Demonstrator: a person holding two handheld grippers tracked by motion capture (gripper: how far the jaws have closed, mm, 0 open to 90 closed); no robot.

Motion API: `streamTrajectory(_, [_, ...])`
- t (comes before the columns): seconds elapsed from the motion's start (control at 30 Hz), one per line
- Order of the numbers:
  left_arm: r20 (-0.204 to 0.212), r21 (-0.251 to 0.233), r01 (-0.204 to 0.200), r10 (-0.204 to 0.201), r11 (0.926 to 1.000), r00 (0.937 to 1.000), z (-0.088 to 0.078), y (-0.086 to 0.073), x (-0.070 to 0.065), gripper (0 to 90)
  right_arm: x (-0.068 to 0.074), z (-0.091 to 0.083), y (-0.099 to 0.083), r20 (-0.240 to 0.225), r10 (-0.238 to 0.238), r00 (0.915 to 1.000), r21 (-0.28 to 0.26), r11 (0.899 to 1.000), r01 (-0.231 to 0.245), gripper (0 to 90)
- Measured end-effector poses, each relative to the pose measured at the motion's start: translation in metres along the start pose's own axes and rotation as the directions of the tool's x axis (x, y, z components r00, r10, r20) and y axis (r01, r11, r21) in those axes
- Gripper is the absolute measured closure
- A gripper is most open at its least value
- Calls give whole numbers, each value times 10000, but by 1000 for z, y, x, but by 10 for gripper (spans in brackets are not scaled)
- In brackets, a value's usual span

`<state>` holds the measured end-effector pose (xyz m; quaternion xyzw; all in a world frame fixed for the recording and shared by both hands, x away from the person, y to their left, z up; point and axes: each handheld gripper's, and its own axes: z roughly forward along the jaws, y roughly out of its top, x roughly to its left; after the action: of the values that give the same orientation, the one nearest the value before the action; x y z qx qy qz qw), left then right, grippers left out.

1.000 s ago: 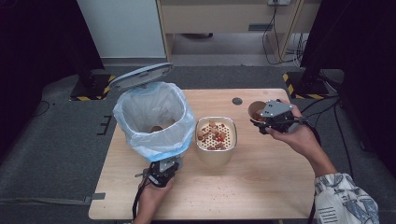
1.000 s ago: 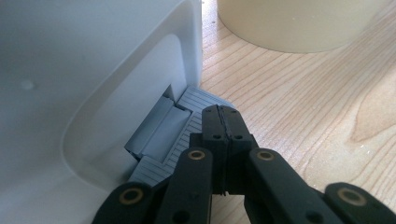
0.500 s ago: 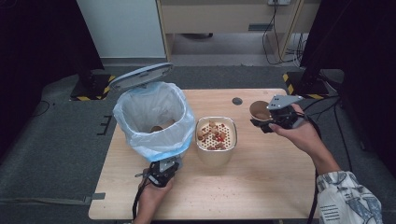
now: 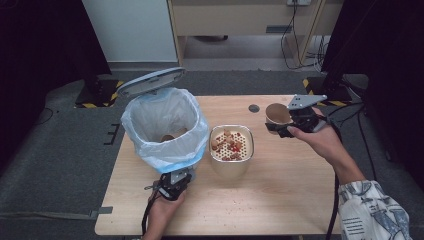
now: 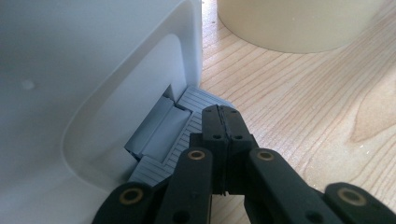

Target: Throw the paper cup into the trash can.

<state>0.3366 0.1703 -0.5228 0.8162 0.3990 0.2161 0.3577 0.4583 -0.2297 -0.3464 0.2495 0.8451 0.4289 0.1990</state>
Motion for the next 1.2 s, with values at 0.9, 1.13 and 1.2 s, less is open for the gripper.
streamTrajectory(0.9, [-1,-9,3,-3,10000,10000,0,0,0,890,6,5,31,-340,781,9964,-45,9969,-783,310])
streamTrajectory(1.13, [-55,-30,-36,36,10000,10000,0,0,0,890,11,8,41,-485,850,9952,-115,9963,-857,310])
streamTrajectory(1.2, [46,-29,-115,115,9999,9999,0,0,1,890,13,9,44,-545,897,9945,-121,9958,-905,310])
